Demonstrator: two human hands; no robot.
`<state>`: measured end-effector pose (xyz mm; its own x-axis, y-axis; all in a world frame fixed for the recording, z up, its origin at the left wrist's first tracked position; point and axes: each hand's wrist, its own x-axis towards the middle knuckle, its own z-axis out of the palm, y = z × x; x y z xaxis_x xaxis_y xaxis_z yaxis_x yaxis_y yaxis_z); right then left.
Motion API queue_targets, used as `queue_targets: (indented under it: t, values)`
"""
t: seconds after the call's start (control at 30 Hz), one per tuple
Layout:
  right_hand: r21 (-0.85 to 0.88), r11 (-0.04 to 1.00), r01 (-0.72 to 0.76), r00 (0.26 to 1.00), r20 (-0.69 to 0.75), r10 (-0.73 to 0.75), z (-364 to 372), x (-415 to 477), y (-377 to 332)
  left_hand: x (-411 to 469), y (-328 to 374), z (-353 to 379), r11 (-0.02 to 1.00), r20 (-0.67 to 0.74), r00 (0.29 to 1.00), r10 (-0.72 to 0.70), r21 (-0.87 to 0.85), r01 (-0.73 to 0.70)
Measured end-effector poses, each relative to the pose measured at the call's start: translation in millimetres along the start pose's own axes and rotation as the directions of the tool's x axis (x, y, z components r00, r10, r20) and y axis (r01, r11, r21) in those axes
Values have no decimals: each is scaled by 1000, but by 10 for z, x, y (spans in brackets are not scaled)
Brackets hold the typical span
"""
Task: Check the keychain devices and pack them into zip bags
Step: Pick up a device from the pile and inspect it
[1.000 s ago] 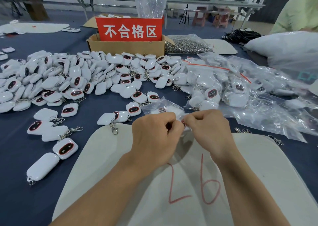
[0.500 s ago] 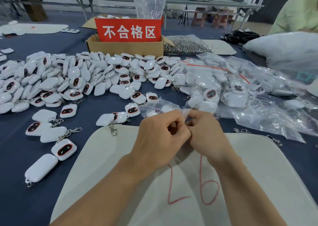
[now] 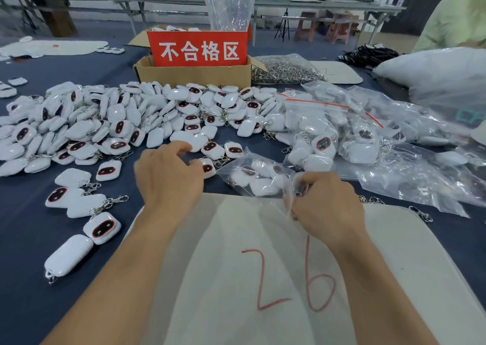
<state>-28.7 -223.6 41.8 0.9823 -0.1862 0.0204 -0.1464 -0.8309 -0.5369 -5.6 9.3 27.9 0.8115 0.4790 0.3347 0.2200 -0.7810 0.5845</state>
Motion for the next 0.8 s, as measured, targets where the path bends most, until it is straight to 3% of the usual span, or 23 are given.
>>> queue_targets:
  t: [0.17,0.27,0.37,0.47,0.57,0.63,0.7,0.8]
  values:
    - [11,998,58,998,17,-58,67,-3,-7,47,-98,91,993,190,982,-2,115,-21]
    - [54,999,3,992,-126,4,48,20,5,47,-98,106,990,202,978,59,117,-84]
    - [238,970,-47,948,-296,119,-31,20,-12,58,-93,95,997,205,977,58,33,-66]
    - [381,924,46,910,-398,119,-40,-21,-50,74,-80,83,990,218,976,-15,-133,45]
    - [461,859,225,878,-477,26,16,-62,-106,56,-66,102,979,197,980,-38,-191,77]
    - [434,834,340,894,-424,-143,73,-89,-144,35,-55,113,981,168,986,-18,-190,51]
    - [350,853,387,916,-250,-313,141,-79,-150,31,-51,120,979,135,991,0,-203,27]
    - [121,918,378,924,1,-381,211,-56,-114,30,-41,119,968,92,996,16,-250,8]
